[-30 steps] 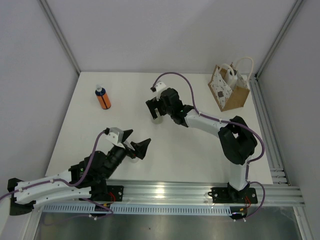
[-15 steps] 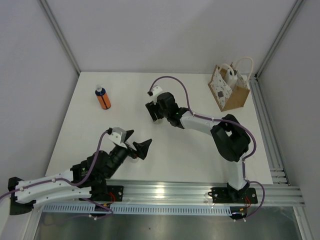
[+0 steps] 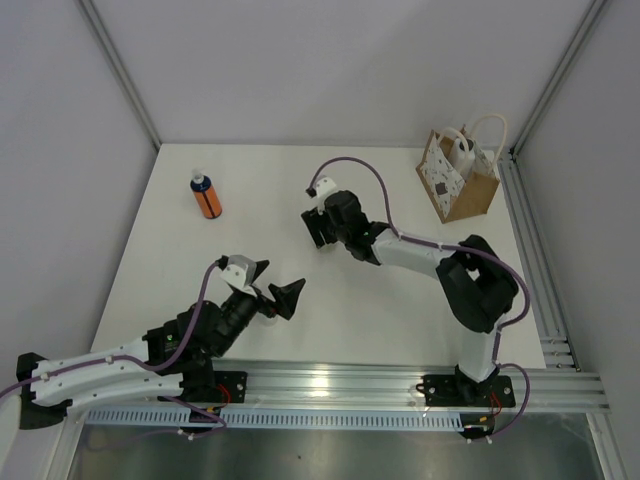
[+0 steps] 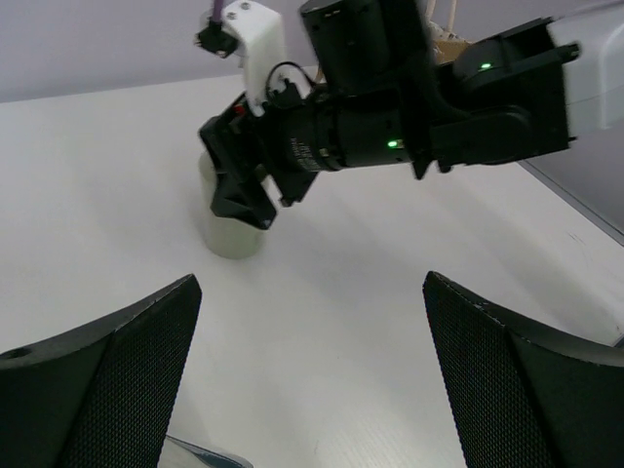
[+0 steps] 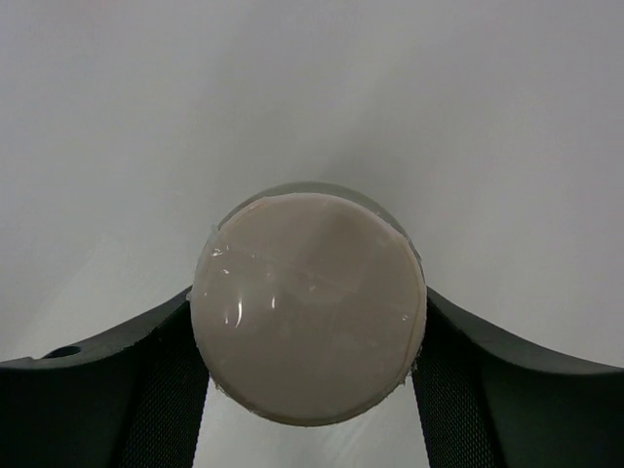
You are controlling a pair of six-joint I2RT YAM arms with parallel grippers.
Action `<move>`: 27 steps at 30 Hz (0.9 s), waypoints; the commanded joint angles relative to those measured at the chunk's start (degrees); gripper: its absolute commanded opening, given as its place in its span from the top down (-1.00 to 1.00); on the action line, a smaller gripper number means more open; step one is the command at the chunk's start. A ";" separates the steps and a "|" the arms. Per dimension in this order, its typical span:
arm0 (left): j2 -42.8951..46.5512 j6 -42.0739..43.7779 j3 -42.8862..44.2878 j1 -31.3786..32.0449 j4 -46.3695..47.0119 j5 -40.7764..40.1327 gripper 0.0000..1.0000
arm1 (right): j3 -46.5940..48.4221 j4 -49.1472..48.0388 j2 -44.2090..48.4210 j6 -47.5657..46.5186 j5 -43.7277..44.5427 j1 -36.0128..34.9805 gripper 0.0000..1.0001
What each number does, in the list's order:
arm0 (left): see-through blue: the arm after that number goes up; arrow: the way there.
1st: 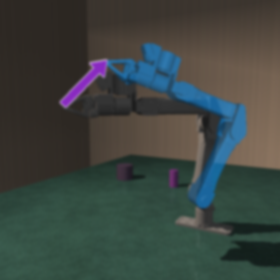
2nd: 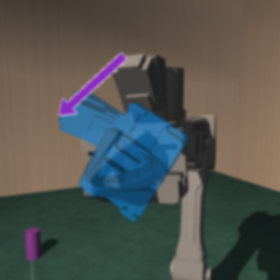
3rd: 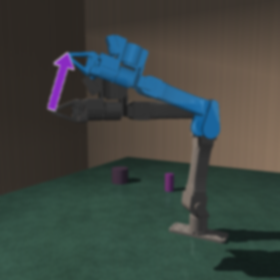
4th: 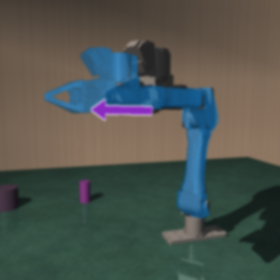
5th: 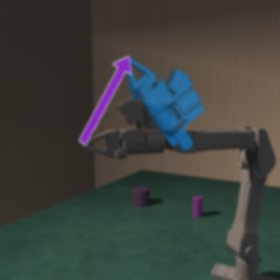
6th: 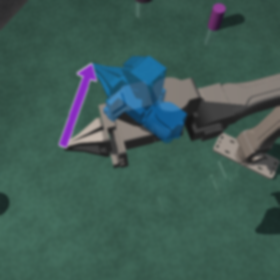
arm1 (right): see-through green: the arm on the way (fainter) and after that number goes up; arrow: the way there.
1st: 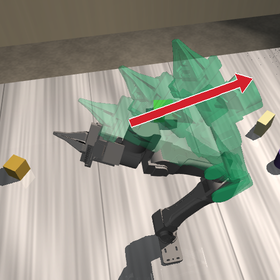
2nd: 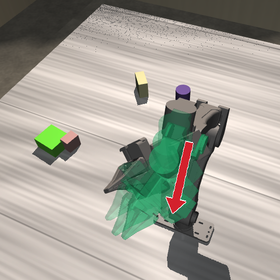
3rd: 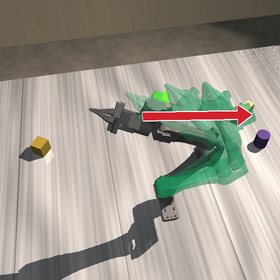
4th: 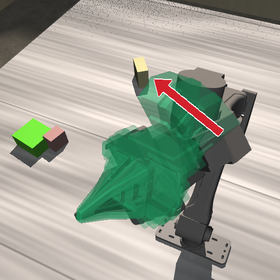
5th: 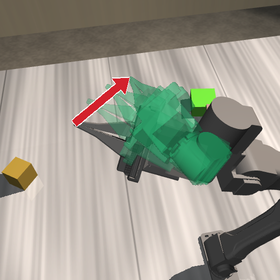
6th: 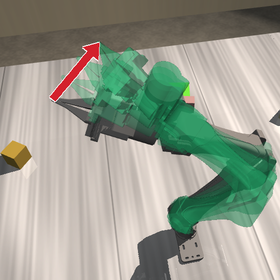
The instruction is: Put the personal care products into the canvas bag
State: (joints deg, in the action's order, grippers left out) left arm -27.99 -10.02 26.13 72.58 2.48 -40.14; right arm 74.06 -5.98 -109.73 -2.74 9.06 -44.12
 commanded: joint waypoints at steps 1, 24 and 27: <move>0.39 0.35 0.94 0.29 1.74 -0.03 -0.99 | -4.17 -5.44 14.70 0.19 3.25 3.59 1.00; -1.45 0.27 1.29 0.37 1.91 0.76 -0.99 | -11.49 2.82 49.63 11.18 -1.50 47.19 1.00; -1.98 0.27 1.29 0.29 1.83 0.94 -0.98 | -7.54 1.76 45.68 11.36 -0.71 49.04 1.00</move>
State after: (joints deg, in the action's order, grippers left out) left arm -29.26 -10.04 26.13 72.58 2.48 -39.86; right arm 58.94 5.52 -62.13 6.48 8.82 3.84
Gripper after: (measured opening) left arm 0.993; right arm 0.722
